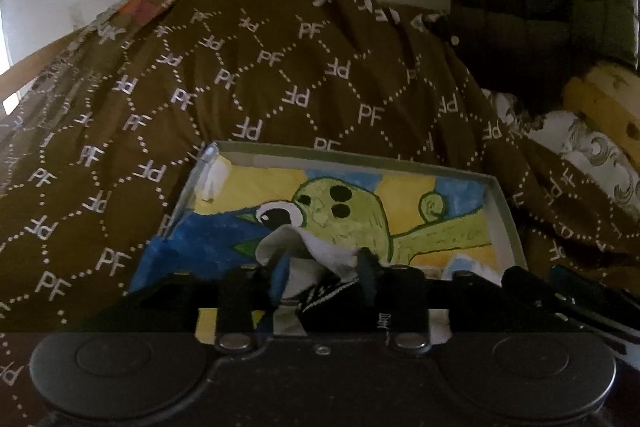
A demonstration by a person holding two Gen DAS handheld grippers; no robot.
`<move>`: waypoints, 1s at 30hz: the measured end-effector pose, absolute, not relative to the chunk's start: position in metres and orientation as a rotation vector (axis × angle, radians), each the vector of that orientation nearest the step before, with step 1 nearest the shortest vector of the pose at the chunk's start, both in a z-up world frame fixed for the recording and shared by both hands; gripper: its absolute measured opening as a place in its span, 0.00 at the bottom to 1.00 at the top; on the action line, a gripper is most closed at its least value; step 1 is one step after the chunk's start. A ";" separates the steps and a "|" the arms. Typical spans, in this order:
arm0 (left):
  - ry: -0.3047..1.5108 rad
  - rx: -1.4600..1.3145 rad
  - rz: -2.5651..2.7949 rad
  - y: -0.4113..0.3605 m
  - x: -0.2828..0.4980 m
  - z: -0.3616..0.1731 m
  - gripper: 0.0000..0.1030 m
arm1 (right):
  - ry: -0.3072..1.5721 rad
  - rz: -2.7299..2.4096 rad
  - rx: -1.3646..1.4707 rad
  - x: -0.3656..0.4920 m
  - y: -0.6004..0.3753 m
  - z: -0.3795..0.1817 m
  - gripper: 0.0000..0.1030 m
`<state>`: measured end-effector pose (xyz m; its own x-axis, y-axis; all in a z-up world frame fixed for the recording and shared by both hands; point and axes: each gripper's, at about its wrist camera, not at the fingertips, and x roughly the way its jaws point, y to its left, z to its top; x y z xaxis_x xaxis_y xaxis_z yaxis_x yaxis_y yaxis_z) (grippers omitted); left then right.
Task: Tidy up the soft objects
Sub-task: 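Lower both white socks into the tray and open both tools, then lift both tools and move them back over the pile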
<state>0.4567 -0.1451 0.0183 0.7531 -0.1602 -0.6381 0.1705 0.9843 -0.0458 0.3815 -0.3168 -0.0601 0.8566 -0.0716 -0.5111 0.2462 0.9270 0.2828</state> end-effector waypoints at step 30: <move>0.104 -0.161 -0.104 -0.082 0.224 0.153 0.99 | 0.089 -0.050 0.266 0.198 -0.308 0.138 1.00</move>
